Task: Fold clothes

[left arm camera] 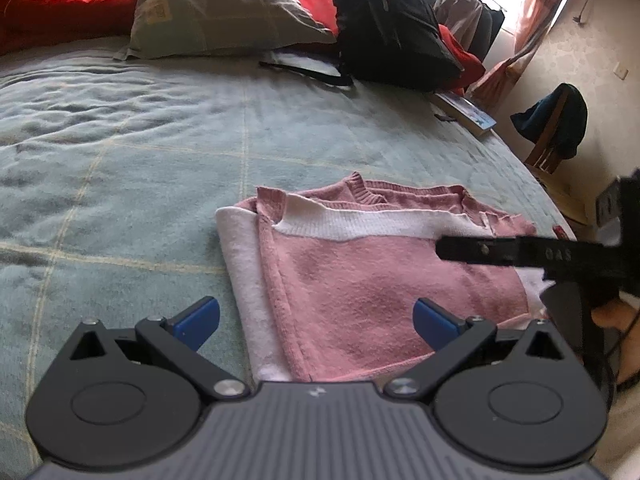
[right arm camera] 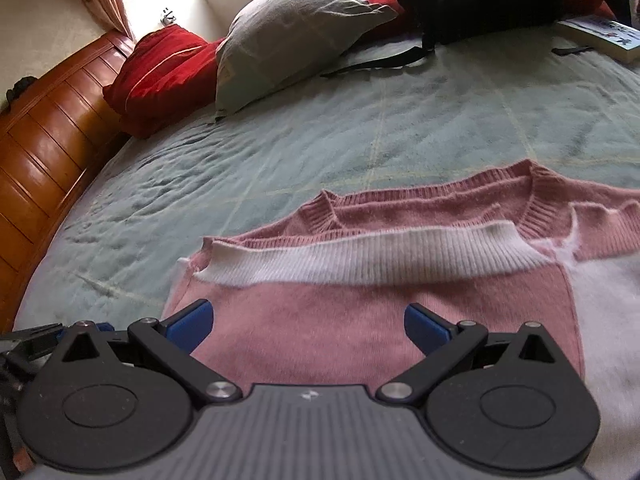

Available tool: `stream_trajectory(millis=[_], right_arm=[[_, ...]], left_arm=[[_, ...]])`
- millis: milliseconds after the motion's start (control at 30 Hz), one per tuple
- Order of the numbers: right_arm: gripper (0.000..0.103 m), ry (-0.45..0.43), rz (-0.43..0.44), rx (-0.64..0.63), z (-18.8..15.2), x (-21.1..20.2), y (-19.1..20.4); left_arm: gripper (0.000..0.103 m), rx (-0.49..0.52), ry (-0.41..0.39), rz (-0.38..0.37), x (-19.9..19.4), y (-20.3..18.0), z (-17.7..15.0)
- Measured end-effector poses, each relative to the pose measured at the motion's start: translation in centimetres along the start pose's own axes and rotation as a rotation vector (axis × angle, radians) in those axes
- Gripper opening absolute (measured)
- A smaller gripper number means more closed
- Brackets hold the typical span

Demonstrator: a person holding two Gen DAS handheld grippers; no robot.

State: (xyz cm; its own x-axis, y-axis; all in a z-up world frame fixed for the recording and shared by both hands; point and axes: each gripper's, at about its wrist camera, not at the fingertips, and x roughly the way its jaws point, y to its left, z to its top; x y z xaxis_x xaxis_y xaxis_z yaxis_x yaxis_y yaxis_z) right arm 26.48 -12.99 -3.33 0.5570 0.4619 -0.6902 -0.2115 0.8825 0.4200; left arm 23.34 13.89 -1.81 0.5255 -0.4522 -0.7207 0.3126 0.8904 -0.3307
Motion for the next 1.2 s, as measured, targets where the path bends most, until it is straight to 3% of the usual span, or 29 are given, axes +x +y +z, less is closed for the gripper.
stream_trajectory(millis=[267,467,567,900,1033,1200], right_arm=[[0.103,0.038,0.009,-0.007,-3.6,-1.7,0.2],[0.103,0.132,0.075,0.060,-6.1,-2.7,0.1],[0.103,0.147,0.065,0.056,-7.3,-3.4,0.3],[0.103,0.161,0.048,0.035,-8.6,-5.0,1.4],[0.103,0.137,0.044,0.026,-8.4,-5.2,1.6],[0.103,0.127,0.046,0.015,-8.1,-5.2,1.7]], left_arm=[[0.102,-0.034,0.005,-0.013,-0.4,0.2,-0.7],[0.102,-0.061,0.014,-0.016,-0.1,0.5,-1.1],[0.102,-0.068,0.020,-0.025,0.0,0.6,-1.3],[0.102,-0.131,0.037,-0.189,2.1,2.5,-1.3],[0.102,-0.156,0.086,-0.201,3.8,4.1,-0.7],[0.102,-0.288,0.127,-0.338,5.8,7.1,0.3]])
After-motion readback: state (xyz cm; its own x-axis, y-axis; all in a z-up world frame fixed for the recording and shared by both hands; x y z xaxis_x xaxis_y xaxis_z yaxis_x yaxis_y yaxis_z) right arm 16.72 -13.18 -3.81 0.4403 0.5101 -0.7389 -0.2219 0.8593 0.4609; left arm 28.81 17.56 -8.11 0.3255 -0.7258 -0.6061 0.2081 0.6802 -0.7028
